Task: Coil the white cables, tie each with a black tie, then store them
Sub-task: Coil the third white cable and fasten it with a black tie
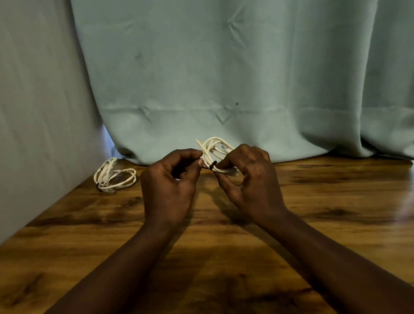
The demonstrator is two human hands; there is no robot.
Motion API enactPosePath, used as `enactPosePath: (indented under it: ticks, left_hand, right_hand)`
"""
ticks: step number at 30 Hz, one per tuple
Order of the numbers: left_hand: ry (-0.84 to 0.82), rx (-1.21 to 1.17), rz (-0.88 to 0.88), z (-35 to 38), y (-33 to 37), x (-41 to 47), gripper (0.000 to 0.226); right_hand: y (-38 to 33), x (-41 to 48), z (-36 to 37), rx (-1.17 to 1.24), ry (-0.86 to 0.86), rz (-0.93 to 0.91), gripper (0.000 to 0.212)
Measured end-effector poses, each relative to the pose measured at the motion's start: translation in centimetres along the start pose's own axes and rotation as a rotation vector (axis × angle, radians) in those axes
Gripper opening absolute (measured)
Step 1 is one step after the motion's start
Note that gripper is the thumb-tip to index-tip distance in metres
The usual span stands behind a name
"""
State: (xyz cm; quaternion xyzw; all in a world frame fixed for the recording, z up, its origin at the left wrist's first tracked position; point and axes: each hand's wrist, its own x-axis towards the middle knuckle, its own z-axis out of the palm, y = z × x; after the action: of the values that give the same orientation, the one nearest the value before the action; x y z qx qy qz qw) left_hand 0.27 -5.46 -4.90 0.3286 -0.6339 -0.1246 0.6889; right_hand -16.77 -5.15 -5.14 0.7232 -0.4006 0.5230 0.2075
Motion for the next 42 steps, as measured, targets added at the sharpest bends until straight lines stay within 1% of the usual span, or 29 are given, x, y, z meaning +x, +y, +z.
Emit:
enactPosePath:
  ticks: [3, 6, 10, 12, 15, 18, 21, 24, 29, 33, 37, 42]
  left_hand:
    - [-0.05, 0.136, 0.107, -0.1, -0.3, -0.1, 0.016]
    - [-0.094, 0.202, 0.154, -0.2, -0.7, 0.1, 0.02]
    - [-0.145, 0.221, 0.148, -0.8, -0.3, 0.6, 0.02]
    - [-0.141, 0.207, 0.125, -1.1, -0.1, 1.0, 0.017]
    - [-0.161, 0.229, 0.16, -1.7, 0.1, 1.2, 0.01]
    - [-0.2, 0.273, 0.242, -1.9, 0.1, 1.3, 0.013]
    - [-0.213, 0.313, 0.304, -2.1, 0.1, 1.4, 0.014]
    - [-0.207, 0.33, 0.337, -2.3, 0.2, 1.5, 0.015]
    - [-0.217, 0.438, 0.414, -2.4, 0.5, 1.3, 0.018]
    - [-0.272, 0.522, 0.44, -2.2, 0.7, 1.3, 0.02]
    - [-0.288, 0.595, 0.439, -2.1, 0.8, 1.2, 0.021]
    - [-0.32, 0.54, 0.473, -2.8, 0.8, 1.8, 0.018]
  right_hand:
    - [-0.4, -0.1, 0.2, 0.001, 0.002, -0.015, 0.017]
    - [-0.7, 0.0, 0.3, 0.029, 0.005, -0.026, 0.021]
    - [-0.4, 0.0, 0.1, 0.024, 0.005, -0.01, 0.026]
    - [-0.6, 0.2, -0.3, -0.02, 0.037, -0.005, 0.03]
    - [-0.9, 0.6, -0.9, -0.002, 0.097, -0.059, 0.034]
    - [-1.1, 0.9, -1.3, 0.014, 0.094, -0.135, 0.029]
    - [-0.7, 1.0, -1.3, -0.038, 0.089, -0.188, 0.029]
    - [-0.2, 1.0, -1.4, -0.089, 0.064, -0.226, 0.03]
    - [0.1, 1.1, -1.2, -0.15, -0.008, -0.315, 0.028]
    - [0.2, 1.1, -1.3, -0.188, -0.019, -0.306, 0.027]
    - [0.3, 1.0, -1.3, -0.195, -0.03, -0.318, 0.027]
    - [0.2, 1.2, -1.6, -0.145, -0.038, -0.315, 0.025]
